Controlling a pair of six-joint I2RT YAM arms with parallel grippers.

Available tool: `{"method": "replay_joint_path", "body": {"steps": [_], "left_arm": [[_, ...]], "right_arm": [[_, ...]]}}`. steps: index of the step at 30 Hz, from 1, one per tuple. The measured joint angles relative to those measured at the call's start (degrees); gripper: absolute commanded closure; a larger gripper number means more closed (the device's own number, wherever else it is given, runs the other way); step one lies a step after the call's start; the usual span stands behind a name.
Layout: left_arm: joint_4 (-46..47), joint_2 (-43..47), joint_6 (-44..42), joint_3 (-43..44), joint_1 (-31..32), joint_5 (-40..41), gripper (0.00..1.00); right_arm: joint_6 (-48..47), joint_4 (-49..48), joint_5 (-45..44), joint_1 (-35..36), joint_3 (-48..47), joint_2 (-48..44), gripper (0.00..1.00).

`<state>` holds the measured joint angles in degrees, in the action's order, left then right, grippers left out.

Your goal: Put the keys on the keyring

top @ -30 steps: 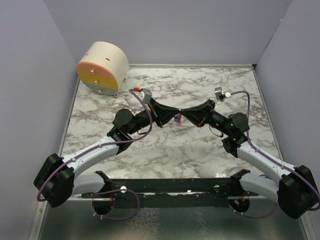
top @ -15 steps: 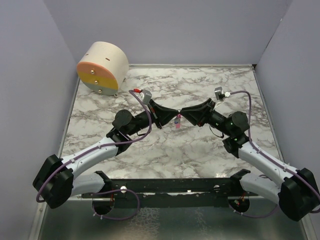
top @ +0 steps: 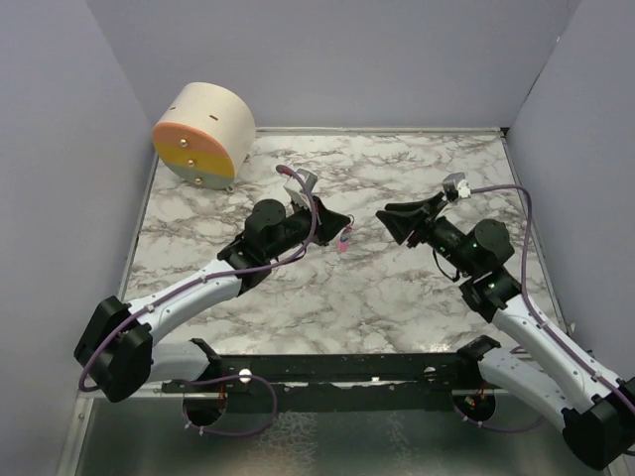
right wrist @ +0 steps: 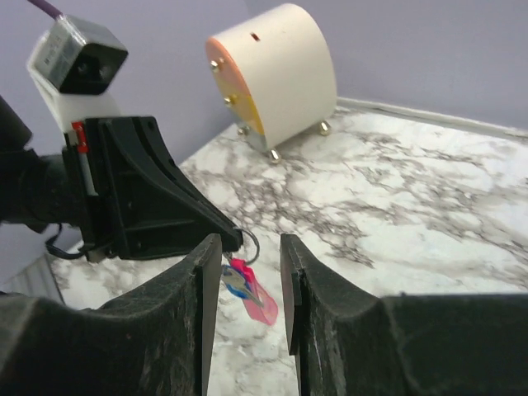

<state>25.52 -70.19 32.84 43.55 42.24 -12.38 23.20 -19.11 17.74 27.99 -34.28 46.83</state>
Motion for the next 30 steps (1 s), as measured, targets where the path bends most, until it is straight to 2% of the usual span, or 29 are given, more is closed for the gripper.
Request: {"method": "replay_joint_path", "body": {"steps": [6,13,30], "left_arm": [[-9.1,-3.4,-1.7,5.9,0.9,4.8,1.00],[-17.2,-7.6,-3.6,12.1,3.8,8.7,1.00],[-21.4,-11.2,-5.2,15.6,6.3,11.0,1.00]], "right_arm": [[-5.2,7.1,-0.8,-0.1,-1.8,2.5,0.69],[-7.3,10.8,0.3,-0.1,-2.1,5.5,0.69],[-6.7,11.5,6.0,-0.1,-2.0,8.2,0.68]]}}
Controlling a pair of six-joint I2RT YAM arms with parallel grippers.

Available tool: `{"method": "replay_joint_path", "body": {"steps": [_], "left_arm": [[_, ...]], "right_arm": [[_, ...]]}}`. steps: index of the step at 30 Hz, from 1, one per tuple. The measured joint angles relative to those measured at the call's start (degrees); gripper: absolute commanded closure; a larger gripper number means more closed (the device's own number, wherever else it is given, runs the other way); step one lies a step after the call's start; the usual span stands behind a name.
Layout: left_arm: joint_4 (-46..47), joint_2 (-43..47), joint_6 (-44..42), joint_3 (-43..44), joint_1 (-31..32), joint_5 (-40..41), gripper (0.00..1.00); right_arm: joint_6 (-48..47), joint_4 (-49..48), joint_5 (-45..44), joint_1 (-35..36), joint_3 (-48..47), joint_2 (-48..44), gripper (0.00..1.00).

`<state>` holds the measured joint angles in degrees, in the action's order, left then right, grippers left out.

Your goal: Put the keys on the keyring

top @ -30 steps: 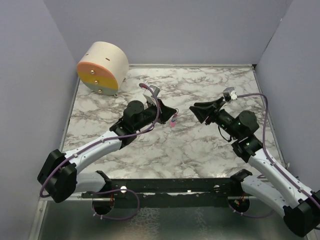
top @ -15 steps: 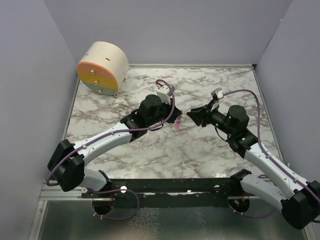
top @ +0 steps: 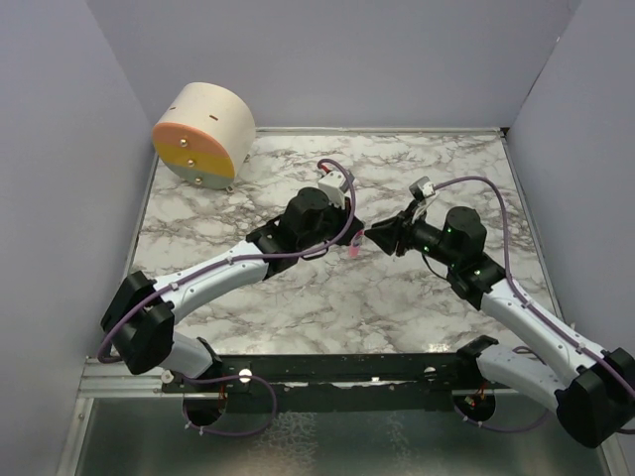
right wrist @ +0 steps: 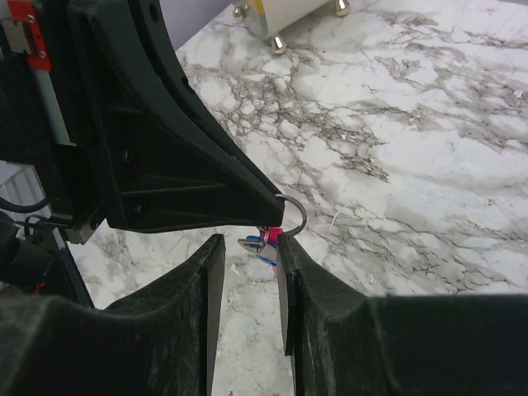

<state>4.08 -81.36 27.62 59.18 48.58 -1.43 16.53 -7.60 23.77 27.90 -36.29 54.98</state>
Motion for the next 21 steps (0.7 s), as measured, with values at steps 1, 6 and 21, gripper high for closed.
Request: {"method": "replay_joint_path", "body": {"steps": [1,6,21], "left_arm": [[0.0,-0.2,-0.1,0.3,0.0,0.0,1.00],[-0.3,-0.8,-0.2,1.0,0.3,0.1,1.00],[-0.7,-2.2,-0.4,1.7,1.2,0.2,1.00]], "right_arm": [[0.2,0.0,0.2,0.0,0.1,0.2,0.68],[1.2,0.0,1.0,0.0,0.8,1.9,0.68],[1.9,-0.1,1.0,0.0,1.2,3.7,0.72]]}}
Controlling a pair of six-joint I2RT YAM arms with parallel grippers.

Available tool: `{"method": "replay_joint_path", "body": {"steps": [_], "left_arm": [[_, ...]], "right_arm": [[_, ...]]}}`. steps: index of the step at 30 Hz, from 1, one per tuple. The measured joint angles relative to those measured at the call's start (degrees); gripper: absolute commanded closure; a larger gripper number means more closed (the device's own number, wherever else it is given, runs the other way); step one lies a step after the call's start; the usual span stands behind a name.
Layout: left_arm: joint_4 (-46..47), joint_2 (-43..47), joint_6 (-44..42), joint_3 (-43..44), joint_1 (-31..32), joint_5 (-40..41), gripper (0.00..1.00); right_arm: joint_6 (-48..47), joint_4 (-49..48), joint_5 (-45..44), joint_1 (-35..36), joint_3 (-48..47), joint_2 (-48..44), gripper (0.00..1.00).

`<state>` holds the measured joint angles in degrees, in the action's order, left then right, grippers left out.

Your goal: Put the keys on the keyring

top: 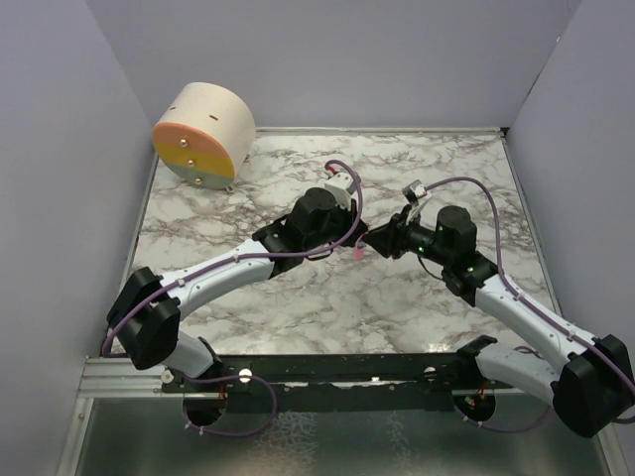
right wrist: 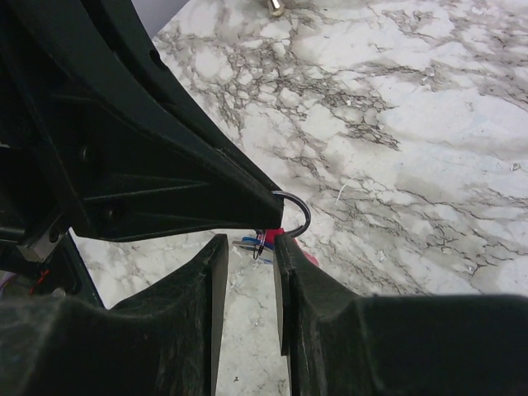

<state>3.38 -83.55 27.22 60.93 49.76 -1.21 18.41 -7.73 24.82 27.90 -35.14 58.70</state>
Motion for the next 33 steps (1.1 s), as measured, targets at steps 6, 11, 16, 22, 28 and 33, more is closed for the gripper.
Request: {"method": "replay_joint_path", "body": {"steps": [6,11,16,22,28,33], "left_arm": [[-0.2,-0.3,-0.2,0.5,0.2,0.0,1.00],[-0.7,-0.3,-0.4,0.6,0.3,0.0,1.00],[-2.1,-0.6,-0.5,1.5,0.3,0.0,1.00],[-4.7,-2.8,-0.6,4.3,0.3,0.0,1.00],[-9.5,-8.0,-0.9,11.6,0.3,-0.9,1.00],[-14.0,-11.6,-1.1,17.1,0.3,-2.4,1.00]], "right_arm": [[0.3,0.0,0.0,0.0,0.0,0.9,0.89],[0.4,0.1,-0.2,0.0,0.0,1.0,0.95],[-0.3,0.8,-1.2,0.0,0.0,1.0,0.99],[-3.1,4.4,-3.5,0.0,-1.3,1.0,0.99],[-6.8,7.9,-8.2,0.0,-2.8,1.0,0.99],[-9.1,9.8,-12.2,0.0,-2.9,0.9,0.99]]}}
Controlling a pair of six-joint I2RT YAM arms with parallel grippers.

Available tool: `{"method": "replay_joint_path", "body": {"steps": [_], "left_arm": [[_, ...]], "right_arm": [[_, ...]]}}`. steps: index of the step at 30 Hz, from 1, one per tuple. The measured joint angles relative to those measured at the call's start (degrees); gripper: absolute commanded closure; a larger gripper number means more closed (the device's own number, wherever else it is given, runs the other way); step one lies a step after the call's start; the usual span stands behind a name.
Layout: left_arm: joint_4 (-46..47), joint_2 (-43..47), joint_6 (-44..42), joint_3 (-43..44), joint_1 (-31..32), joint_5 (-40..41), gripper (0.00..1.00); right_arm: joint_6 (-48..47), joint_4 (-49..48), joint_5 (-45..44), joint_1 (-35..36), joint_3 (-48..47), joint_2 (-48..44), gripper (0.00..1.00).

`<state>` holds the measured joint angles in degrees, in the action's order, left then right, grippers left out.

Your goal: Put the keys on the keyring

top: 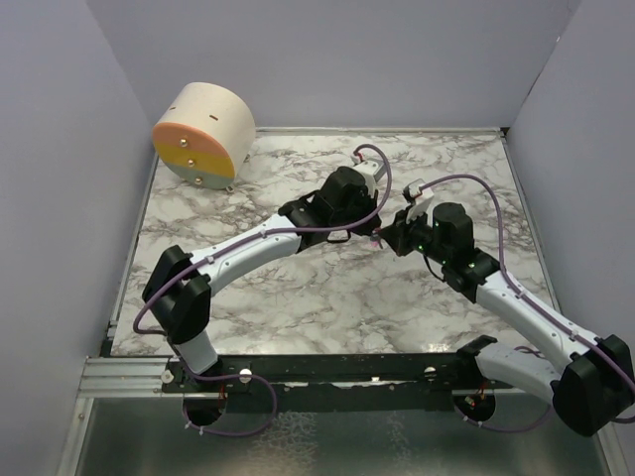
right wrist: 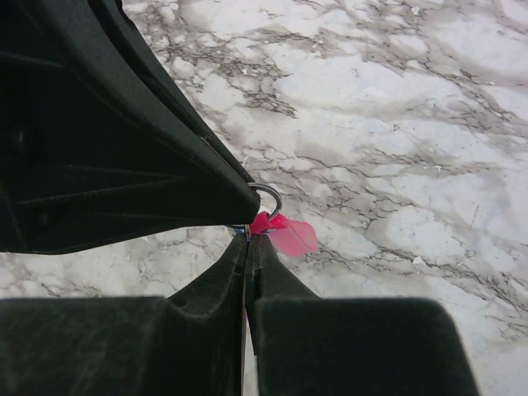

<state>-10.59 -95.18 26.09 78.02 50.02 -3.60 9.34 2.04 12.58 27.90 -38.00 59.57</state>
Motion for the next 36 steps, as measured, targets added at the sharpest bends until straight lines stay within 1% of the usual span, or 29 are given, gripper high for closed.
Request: {"method": "replay_joint_path", "body": {"steps": [6,14,22,36], "left_arm": [[-4.3,-3.7,-0.1,5.8,0.0,-2.6,1.00],[-6.4,-6.3,0.0,8.9,-0.1,-5.7,1.00],[-9.3,-6.8,-0.3,10.3,-0.1,-7.5,1.00],[-10.5,-7.1,-1.4,10.5,-0.5,-10.1,1.00]], "right_arm": [[-2.0,1.4,-5.2,0.0,0.0,-1.8,0.99],[-3.2,1.6,-9.8,0.0,1.3,-3.9,0.99],[-3.7,1.6,-11.0,0.2,1.5,-3.9,0.99],[-3.7,1.9,-11.4,0.3,1.5,-4.3,0.97]]}}
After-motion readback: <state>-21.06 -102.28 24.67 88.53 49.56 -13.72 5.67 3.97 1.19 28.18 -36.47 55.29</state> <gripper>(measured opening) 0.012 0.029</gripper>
